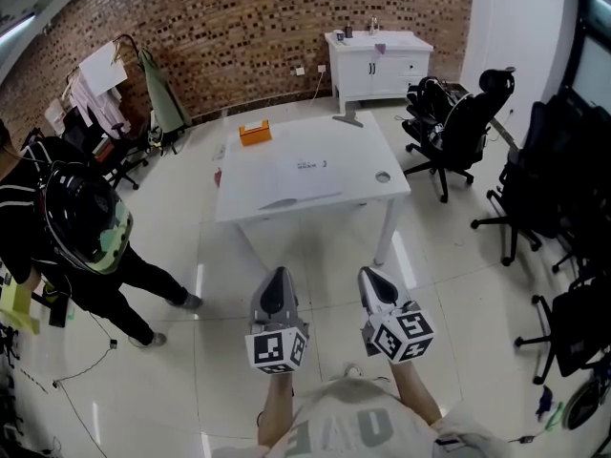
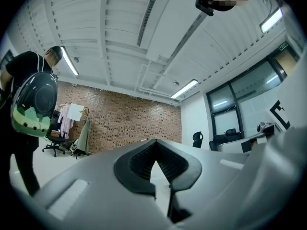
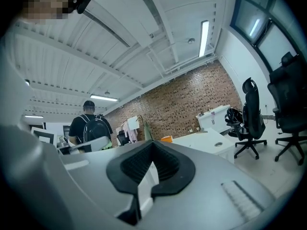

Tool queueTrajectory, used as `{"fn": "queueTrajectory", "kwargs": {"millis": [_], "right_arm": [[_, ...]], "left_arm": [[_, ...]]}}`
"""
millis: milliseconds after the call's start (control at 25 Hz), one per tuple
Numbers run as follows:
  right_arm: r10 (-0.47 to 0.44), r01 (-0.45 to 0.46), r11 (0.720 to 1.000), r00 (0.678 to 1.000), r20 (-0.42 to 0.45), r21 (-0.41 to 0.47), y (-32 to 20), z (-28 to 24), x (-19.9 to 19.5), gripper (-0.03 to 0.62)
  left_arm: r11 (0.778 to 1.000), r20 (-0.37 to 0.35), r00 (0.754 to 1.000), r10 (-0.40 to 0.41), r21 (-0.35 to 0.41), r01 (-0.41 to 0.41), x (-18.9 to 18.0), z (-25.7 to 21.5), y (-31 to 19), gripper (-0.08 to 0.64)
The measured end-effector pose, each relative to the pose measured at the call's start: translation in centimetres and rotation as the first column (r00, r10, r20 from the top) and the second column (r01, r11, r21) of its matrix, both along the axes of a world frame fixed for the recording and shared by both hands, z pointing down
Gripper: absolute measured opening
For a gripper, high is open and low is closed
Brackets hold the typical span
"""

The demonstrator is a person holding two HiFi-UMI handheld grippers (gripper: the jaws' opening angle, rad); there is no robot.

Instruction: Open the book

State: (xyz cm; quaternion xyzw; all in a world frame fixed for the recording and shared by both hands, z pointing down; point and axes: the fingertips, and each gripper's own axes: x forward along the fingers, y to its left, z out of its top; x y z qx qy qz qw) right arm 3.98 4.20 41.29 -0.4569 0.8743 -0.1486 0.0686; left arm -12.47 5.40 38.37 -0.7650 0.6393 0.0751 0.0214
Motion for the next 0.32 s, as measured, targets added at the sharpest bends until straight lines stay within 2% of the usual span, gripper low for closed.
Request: {"fn": "queueTrajectory", "kwargs": {"millis": [320], "right_arm": [[-0.004, 0.004, 1.000, 1.000, 0.002, -0.012, 0.39, 0.13, -0.22, 0.003]], "left_arm": [[1.000, -0.040, 0.999, -0.006, -0.017, 0.006, -0.75, 0.34, 0.13, 0.020]]}}
